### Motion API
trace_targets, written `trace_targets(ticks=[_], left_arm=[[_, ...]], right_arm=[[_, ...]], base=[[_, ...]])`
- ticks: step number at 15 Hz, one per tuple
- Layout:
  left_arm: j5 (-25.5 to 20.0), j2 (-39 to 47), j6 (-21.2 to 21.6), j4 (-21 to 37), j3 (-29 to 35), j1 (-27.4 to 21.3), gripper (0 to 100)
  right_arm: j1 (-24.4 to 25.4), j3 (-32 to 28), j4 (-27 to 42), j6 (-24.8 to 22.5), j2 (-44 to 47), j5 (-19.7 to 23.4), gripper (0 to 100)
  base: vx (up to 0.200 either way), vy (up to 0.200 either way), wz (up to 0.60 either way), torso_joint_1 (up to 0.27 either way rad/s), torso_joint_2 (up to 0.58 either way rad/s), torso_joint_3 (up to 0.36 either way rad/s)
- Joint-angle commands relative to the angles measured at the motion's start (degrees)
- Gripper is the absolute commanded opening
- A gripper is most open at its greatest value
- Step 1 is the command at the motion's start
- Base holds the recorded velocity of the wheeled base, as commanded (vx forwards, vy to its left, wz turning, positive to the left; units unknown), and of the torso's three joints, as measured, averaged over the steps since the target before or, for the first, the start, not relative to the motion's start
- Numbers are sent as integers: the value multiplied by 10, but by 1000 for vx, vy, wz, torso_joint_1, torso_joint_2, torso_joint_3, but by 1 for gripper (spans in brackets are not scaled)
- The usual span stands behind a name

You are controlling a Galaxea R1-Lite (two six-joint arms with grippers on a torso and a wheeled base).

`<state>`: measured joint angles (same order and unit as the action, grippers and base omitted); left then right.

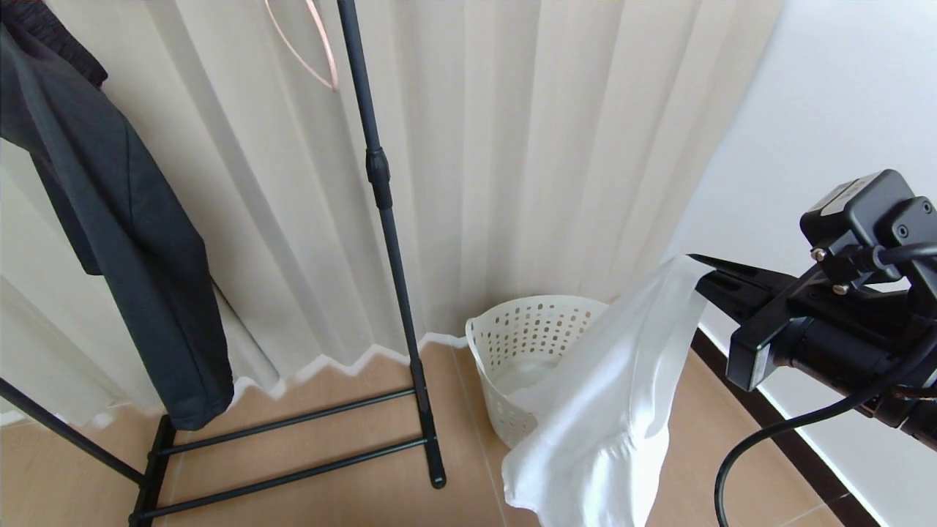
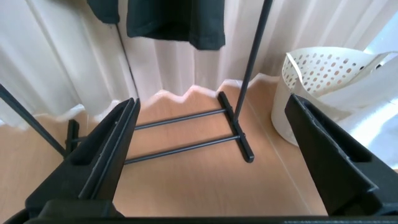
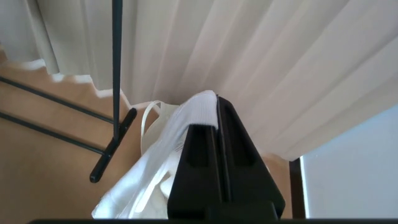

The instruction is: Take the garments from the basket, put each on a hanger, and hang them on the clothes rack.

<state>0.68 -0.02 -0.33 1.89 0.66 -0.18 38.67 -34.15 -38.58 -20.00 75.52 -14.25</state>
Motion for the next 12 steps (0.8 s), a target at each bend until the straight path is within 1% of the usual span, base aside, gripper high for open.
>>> trace_targets(ticks=[1,4,10,12], left_arm=[[0,0,0,0,0,0,100],[0,0,0,0,0,0,100],[1,0,-1,0,0,0,100],[1,0,-1,0,0,0,100]], right_arm=[[-2,1,-1,0,2,0,0],[-2,3,0,0,3,0,0],[-2,7,0,1,10,0,0],[-2,7,-1,1,10,0,0]], base=[[0,0,0,7,-349,-276],[0,0,0,36,-411,-313],[0,0,0,99,-456,-183],[0,0,0,136,-483,-246]])
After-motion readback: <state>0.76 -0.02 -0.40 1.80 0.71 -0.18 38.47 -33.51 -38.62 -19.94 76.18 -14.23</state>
